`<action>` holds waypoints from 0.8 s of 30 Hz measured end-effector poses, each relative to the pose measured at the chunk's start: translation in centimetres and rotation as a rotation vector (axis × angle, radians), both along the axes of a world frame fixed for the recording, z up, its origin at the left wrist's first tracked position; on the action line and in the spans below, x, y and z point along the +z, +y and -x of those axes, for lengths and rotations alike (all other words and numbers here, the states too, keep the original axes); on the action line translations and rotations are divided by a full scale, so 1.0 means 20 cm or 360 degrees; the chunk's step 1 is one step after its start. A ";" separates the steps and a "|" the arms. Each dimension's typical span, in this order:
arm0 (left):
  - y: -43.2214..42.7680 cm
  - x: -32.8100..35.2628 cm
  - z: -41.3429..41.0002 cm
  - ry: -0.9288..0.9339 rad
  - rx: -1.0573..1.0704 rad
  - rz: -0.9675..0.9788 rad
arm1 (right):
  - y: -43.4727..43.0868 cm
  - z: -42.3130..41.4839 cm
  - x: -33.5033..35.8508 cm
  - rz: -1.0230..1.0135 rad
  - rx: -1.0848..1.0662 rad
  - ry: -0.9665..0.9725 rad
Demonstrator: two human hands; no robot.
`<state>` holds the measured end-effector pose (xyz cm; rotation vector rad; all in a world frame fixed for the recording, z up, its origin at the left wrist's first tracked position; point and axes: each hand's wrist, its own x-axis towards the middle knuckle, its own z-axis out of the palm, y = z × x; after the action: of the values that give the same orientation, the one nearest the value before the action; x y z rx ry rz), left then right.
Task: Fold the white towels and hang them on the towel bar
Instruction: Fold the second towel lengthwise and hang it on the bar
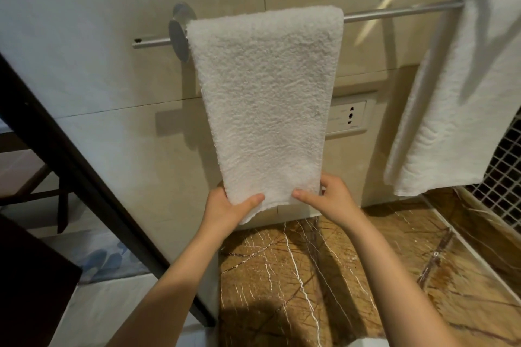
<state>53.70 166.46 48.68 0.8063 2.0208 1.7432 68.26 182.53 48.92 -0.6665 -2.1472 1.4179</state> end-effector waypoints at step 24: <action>-0.02 -0.06 -0.05 0.0023 0.0049 -0.0158 | 0.05 0.04 -0.14 -0.0248 -0.0259 -0.0092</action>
<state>54.62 166.11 47.55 0.8244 1.9788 1.8728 67.56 183.63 46.17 -0.8111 -2.1662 1.1472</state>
